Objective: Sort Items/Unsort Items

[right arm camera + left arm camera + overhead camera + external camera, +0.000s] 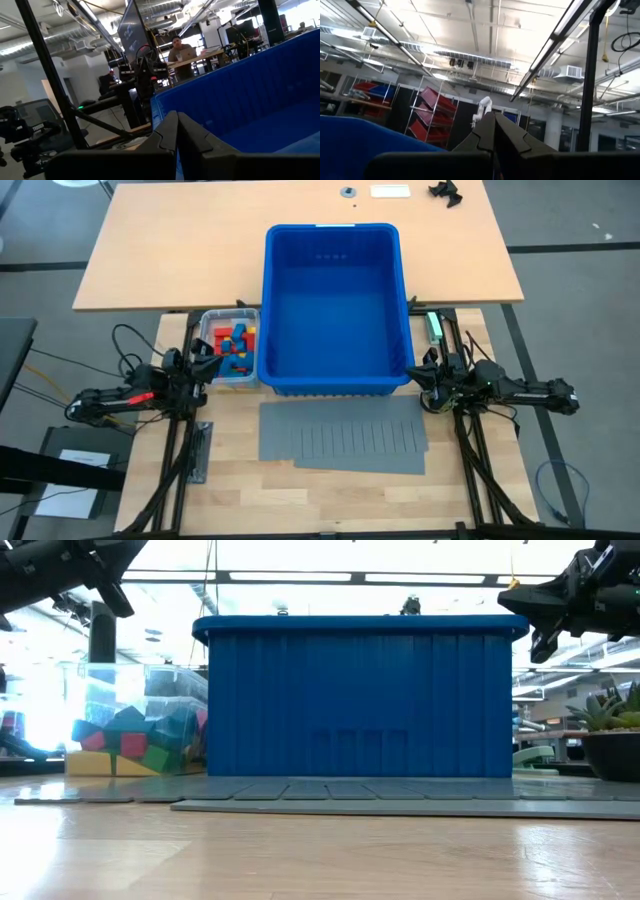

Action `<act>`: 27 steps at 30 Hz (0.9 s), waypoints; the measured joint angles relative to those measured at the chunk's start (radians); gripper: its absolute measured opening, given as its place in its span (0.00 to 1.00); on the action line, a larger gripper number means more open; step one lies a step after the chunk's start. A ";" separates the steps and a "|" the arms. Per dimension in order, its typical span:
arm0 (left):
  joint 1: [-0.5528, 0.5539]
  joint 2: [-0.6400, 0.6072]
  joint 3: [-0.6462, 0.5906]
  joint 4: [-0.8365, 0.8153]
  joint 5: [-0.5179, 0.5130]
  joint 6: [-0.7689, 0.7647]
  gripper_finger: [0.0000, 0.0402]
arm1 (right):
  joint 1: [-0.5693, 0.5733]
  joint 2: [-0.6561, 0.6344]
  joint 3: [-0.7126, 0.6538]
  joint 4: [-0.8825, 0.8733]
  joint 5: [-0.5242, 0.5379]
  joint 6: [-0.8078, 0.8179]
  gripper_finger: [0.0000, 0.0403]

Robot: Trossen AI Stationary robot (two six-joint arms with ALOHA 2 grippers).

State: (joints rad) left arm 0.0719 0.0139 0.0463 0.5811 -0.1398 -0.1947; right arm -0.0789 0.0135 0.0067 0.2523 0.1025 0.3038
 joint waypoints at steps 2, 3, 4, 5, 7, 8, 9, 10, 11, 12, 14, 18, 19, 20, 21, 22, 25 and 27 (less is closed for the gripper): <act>0.000 -0.001 0.000 0.008 0.000 0.003 0.05 | 0.000 0.000 0.000 0.000 0.000 0.000 0.02; 0.000 -0.001 0.000 0.008 0.000 0.006 0.05 | 0.000 0.000 0.000 0.000 0.000 0.000 0.02; 0.000 -0.001 0.000 0.006 0.000 0.006 0.05 | 0.000 0.000 0.000 0.000 0.000 0.000 0.02; 0.000 -0.001 0.000 0.006 0.000 0.006 0.05 | 0.000 0.000 0.000 0.000 0.000 0.000 0.02; 0.000 -0.001 0.000 0.010 0.000 0.011 0.05 | 0.000 0.000 0.000 0.000 0.000 0.000 0.02; 0.000 -0.001 0.000 0.011 -0.004 0.029 0.05 | 0.000 0.000 0.000 0.000 0.000 0.000 0.02; 0.000 -0.001 0.000 0.005 -0.013 0.044 0.05 | 0.000 0.000 0.000 0.000 0.000 0.000 0.02; 0.000 -0.001 0.000 -0.005 -0.020 0.053 0.05 | 0.000 0.000 0.000 0.000 0.000 0.000 0.02; 0.000 -0.001 0.000 -0.018 -0.021 0.052 0.05 | 0.000 0.000 0.000 0.000 0.000 0.000 0.02; 0.000 -0.001 0.000 -0.030 -0.021 0.044 0.05 | 0.000 0.000 0.000 0.000 0.000 0.000 0.02; 0.000 -0.001 0.000 -0.046 -0.021 0.030 0.05 | 0.000 0.000 0.000 0.000 0.000 0.000 0.02; 0.000 -0.001 0.000 -0.024 -0.033 0.058 0.05 | 0.000 0.000 0.000 0.000 0.000 0.000 0.02; 0.000 -0.001 0.000 -0.006 -0.046 0.059 0.05 | 0.000 0.000 0.000 0.000 0.000 0.000 0.02; 0.000 -0.002 0.000 0.008 -0.051 0.059 0.05 | 0.000 0.000 0.000 0.000 0.000 0.000 0.02; 0.000 -0.002 0.000 0.017 -0.051 0.059 0.05 | 0.000 0.000 0.000 0.000 0.000 0.000 0.02; 0.000 -0.002 0.000 0.014 -0.050 0.059 0.05 | 0.000 0.000 0.000 0.000 0.000 0.000 0.02; 0.000 -0.001 0.000 -0.002 -0.050 0.059 0.05 | 0.000 0.000 0.000 0.000 0.000 0.000 0.02; 0.000 -0.001 0.000 -0.001 -0.050 0.059 0.05 | 0.000 0.000 0.000 0.000 0.000 0.000 0.02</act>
State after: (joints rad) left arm 0.0723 0.0124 0.0467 0.5804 -0.1902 -0.1355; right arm -0.0792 0.0139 0.0071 0.2523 0.1028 0.3035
